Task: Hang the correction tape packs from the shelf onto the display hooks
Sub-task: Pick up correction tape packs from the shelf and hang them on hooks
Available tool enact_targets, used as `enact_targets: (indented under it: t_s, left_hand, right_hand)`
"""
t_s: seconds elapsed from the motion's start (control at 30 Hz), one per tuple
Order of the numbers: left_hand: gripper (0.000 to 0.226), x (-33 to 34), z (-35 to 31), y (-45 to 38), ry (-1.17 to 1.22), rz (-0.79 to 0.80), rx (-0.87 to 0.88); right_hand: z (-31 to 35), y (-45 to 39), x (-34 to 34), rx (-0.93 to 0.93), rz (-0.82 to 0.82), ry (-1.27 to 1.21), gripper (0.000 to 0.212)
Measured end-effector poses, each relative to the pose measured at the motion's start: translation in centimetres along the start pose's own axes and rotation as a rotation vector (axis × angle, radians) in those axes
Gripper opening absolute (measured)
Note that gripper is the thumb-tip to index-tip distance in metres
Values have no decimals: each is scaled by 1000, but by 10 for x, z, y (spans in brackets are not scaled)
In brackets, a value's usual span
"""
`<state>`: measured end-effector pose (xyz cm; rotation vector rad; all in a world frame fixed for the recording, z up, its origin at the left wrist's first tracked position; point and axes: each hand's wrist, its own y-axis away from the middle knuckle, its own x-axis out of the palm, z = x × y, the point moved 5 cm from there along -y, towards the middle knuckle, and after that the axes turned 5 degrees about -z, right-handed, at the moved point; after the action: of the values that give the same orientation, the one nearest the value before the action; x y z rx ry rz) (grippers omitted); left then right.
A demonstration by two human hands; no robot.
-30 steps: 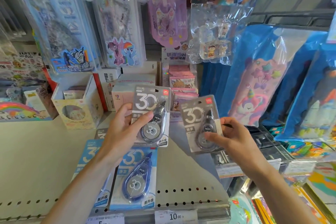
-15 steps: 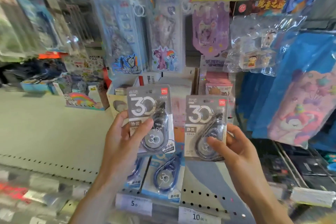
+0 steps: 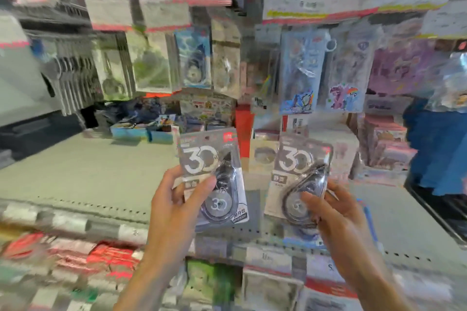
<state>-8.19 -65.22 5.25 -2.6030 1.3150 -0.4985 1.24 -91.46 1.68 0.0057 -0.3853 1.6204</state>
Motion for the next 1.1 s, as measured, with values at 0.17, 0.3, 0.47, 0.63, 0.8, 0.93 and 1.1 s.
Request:
enact_targets:
  t_s: [0.17,0.3,0.47,0.63,0.8,0.93,1.1]
  left_hand:
    - [40,-73,-20,-29,11,-16,-14]
    - [41,-99,-26,-64,32,-18,7]
    - [48,-99,-26,-121,31,35,72]
    - [46,-76,-33,-182,-9,124,146]
    - [46,-60,-33,-231,-29,215,214]
    - [37,-56,-27,-253,-13,269,223]
    - [32,-54,-33,-270,32,350,238]
  right_hand:
    - [1,13,72,21,8,-33,50]
    - [6,1,117,3,7,-73,47]
    - [-1,-31,153,-37,-20,-107,57]
    - [-8,-75,179,-59,-33,-165,56]
    - [-12,-113,195,-91,-66,-183,33]
    - [-14,-122,202,-89,-94,-128,33]
    - [0,-115,207,-144,-171,-21,35]
